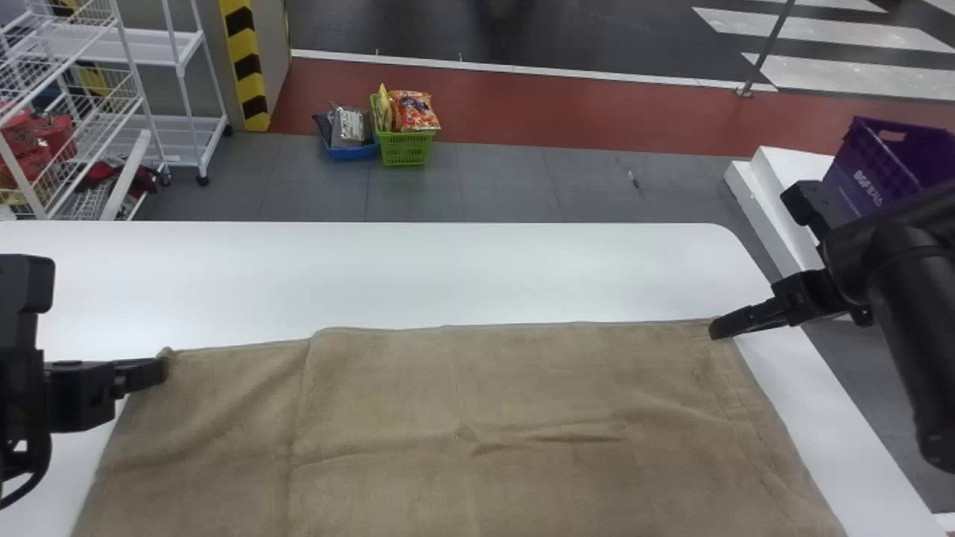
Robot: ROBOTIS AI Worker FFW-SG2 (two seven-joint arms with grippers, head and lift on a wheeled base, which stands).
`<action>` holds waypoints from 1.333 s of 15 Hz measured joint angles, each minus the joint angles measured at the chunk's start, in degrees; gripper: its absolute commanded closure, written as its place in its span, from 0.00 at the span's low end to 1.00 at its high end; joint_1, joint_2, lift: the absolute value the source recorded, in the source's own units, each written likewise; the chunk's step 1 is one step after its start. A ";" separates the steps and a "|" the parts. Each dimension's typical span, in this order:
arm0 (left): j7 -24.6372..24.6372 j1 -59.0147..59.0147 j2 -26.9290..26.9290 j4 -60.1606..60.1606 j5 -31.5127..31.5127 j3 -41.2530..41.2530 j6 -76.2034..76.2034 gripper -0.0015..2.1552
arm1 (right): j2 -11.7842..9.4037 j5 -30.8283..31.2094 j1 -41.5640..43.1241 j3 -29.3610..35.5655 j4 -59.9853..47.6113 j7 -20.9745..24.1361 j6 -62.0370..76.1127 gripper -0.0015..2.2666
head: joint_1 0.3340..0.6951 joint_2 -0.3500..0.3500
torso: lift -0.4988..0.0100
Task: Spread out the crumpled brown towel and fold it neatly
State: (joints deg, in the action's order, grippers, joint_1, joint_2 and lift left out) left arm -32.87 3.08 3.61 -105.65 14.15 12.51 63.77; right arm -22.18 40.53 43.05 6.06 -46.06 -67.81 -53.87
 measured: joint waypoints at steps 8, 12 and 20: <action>0.01 0.00 -0.09 0.00 0.35 -0.22 0.00 0.58 | 0.20 -1.27 -0.17 0.76 0.09 -0.54 3.76 0.55 | 1.00 0.29 | 0.73; -0.07 -0.17 -0.24 -1.09 0.38 -0.29 0.59 0.63 | -0.53 -2.09 -1.98 2.36 -0.97 -2.82 5.20 0.57 | 1.00 0.29 | 0.73; -0.28 -1.12 -0.63 -5.27 -0.55 -0.31 2.24 0.63 | -1.11 -5.28 -12.71 13.67 -15.60 -5.49 13.06 0.57 | 1.00 0.24 | 0.73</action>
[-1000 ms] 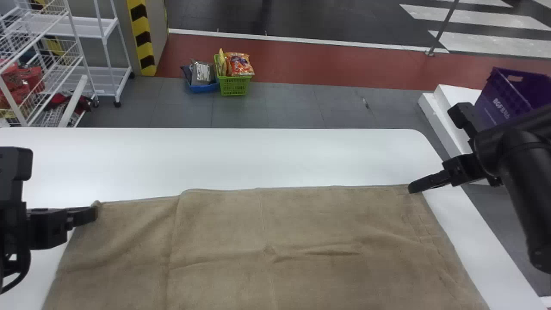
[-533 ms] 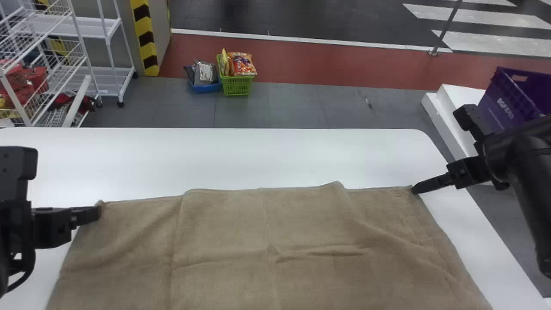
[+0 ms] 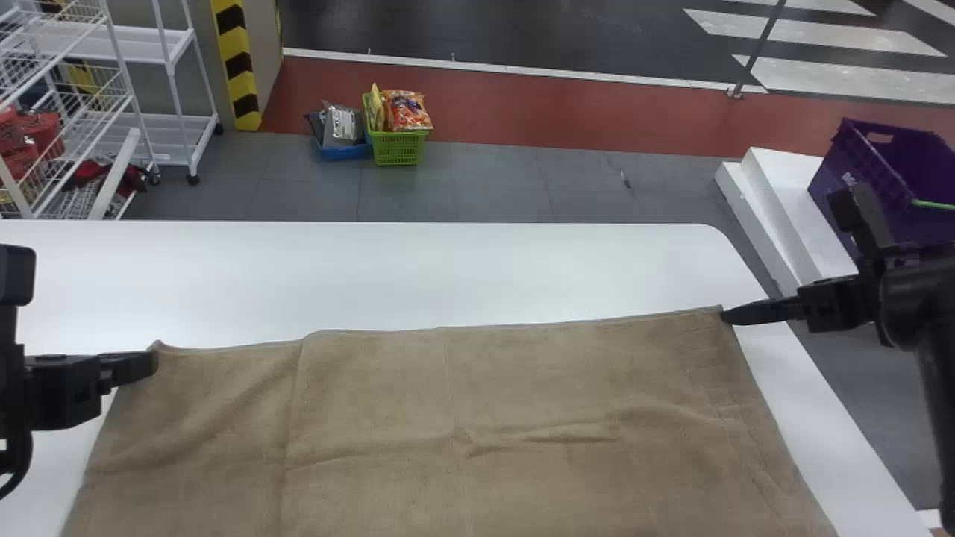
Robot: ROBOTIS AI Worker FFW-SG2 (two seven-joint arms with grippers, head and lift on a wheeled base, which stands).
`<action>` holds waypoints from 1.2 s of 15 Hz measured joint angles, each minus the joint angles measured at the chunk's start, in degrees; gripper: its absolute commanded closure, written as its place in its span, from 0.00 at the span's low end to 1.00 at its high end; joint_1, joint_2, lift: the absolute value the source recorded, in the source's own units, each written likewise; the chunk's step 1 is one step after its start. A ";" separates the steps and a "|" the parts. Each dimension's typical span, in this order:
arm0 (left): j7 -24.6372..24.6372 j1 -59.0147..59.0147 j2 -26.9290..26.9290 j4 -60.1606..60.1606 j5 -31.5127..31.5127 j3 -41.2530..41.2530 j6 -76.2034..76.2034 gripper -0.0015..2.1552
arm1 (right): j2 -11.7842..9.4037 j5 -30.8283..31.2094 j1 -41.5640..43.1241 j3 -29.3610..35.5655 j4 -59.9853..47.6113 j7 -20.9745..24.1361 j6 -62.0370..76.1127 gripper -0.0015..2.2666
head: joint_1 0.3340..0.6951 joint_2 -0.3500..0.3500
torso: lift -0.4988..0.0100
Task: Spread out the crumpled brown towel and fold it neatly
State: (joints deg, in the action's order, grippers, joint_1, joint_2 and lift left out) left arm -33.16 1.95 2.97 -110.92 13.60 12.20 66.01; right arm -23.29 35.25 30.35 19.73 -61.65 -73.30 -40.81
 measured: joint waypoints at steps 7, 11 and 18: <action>-0.15 -0.12 -0.04 -3.34 -2.83 1.17 1.06 0.63 | 0.00 -5.57 -7.69 9.12 -12.40 -3.56 2.88 0.57 | 1.00 0.20 | 0.73; -0.66 -0.85 -0.07 -5.90 -6.14 3.27 1.11 0.63 | 0.00 -8.98 -11.59 13.44 -18.73 -4.82 2.79 0.57 | 1.00 0.17 | 0.73; -2.81 -4.51 -0.08 -11.99 -12.55 9.24 2.56 0.63 | -0.07 -13.94 -17.80 19.67 -25.07 -4.83 5.33 0.57 | 1.00 0.14 | 0.73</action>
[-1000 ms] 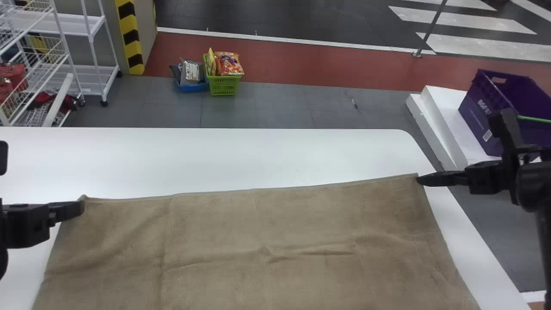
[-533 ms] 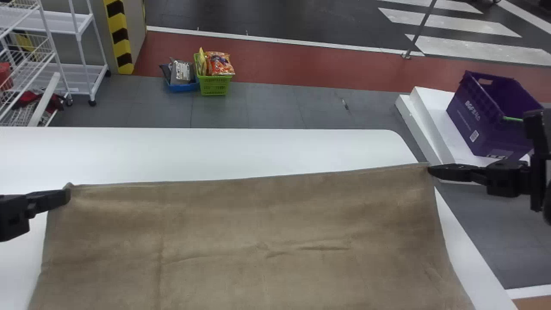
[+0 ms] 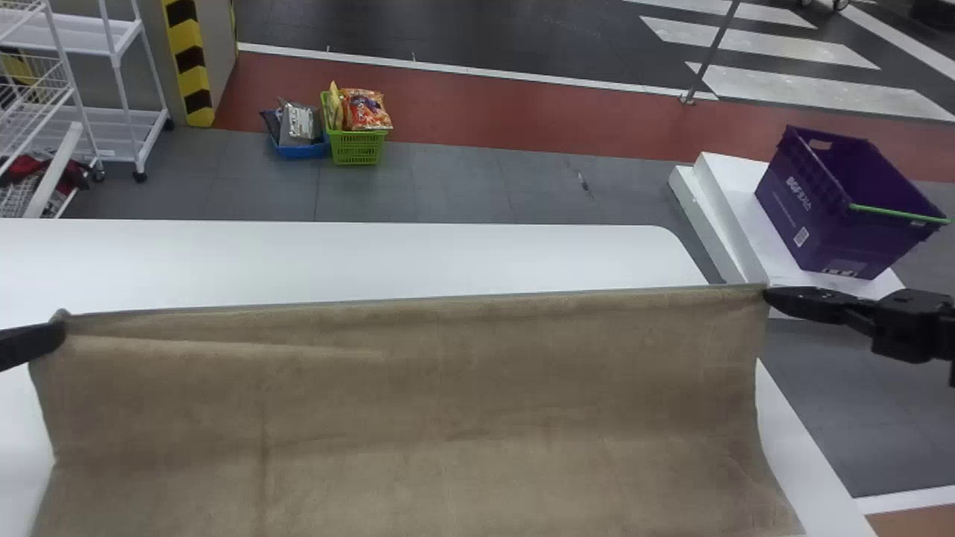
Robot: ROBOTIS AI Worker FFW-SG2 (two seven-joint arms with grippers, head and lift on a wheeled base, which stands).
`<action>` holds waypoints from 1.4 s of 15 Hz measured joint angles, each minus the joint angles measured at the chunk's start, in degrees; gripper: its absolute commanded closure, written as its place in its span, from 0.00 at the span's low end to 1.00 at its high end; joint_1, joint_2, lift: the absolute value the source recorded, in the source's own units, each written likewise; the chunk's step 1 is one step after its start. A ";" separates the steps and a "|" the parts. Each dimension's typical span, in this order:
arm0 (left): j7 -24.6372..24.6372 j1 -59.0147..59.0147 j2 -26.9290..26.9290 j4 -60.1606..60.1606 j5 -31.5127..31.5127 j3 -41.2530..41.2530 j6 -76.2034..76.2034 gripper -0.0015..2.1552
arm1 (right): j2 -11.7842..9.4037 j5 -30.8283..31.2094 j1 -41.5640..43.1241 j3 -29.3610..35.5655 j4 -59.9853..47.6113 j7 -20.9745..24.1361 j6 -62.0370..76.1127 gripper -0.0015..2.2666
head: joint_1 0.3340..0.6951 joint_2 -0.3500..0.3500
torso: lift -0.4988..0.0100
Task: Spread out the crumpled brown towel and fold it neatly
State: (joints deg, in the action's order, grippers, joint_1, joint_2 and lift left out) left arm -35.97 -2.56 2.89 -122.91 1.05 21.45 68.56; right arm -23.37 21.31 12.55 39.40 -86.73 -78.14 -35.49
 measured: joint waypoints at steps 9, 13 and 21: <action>-0.32 -8.52 -1.35 -7.34 -9.72 3.89 -0.58 0.63 | 2.66 -9.33 -12.55 6.76 -12.52 0.00 0.68 0.57 | 1.00 0.07 | 0.73; -0.76 -11.72 -2.59 -10.02 -11.64 4.20 -1.41 0.63 | 5.35 -11.33 -17.87 8.69 -16.51 0.00 2.41 0.57 | 1.00 0.05 | 0.73; -2.62 -18.46 -2.89 -8.98 -16.58 8.22 -9.26 0.63 | 6.40 -14.62 -24.95 11.25 -15.18 0.00 10.13 0.57 | 1.00 0.03 | 0.73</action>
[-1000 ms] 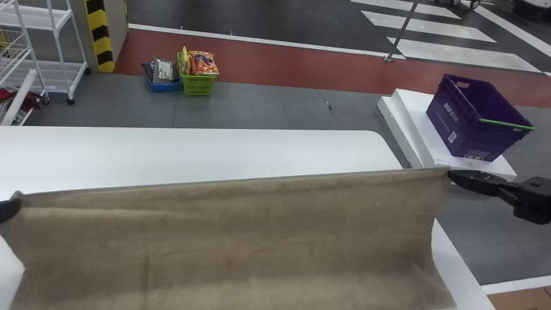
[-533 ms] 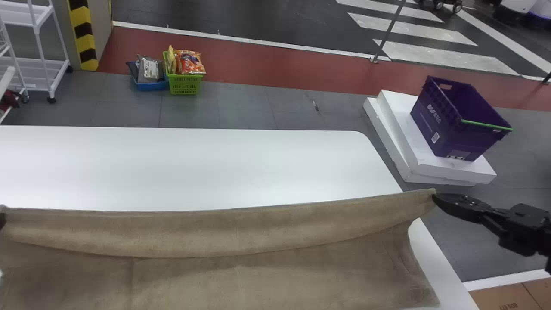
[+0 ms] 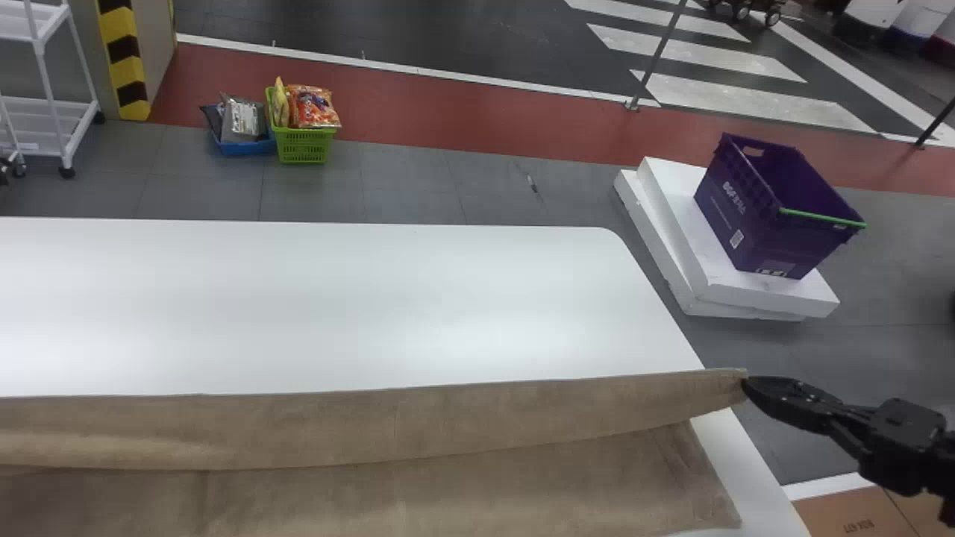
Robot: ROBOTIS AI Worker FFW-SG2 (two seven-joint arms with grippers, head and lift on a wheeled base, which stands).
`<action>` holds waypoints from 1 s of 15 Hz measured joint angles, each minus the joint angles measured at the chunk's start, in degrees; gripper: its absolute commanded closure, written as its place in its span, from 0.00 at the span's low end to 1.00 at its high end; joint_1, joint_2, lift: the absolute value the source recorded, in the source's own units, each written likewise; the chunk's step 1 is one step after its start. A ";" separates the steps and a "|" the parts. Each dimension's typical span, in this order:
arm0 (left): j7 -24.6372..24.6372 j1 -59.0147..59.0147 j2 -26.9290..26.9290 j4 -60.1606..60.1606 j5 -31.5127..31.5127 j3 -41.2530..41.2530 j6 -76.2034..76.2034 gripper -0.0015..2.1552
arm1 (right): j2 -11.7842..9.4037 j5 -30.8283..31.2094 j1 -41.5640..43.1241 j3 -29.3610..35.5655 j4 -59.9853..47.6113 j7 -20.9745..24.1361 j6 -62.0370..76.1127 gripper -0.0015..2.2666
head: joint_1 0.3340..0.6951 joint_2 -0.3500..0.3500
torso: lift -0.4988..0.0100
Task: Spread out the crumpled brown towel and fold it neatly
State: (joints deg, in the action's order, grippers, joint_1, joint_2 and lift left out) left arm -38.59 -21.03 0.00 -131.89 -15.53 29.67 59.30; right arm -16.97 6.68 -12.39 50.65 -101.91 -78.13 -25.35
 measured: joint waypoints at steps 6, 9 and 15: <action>-1.72 -4.26 0.00 3.73 -3.13 1.66 -7.58 0.62 | 1.12 -0.56 -3.23 -0.23 2.41 0.00 4.80 0.57 | 1.00 0.04 | 0.73; -2.03 -6.75 0.00 3.40 -4.60 2.11 -8.95 0.62 | 1.44 -0.64 -4.48 -0.53 2.47 0.00 5.71 0.57 | 1.00 0.03 | 0.73; -4.99 -12.30 0.00 2.18 -7.58 4.64 -10.30 0.39 | 1.64 -1.13 -6.81 -0.39 2.50 0.00 6.92 0.56 | 1.00 0.01 | 0.73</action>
State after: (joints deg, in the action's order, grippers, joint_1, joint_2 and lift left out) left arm -43.58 -33.33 0.00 -129.71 -23.11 34.31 49.01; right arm -15.33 5.55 -19.21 50.27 -99.41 -78.13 -18.43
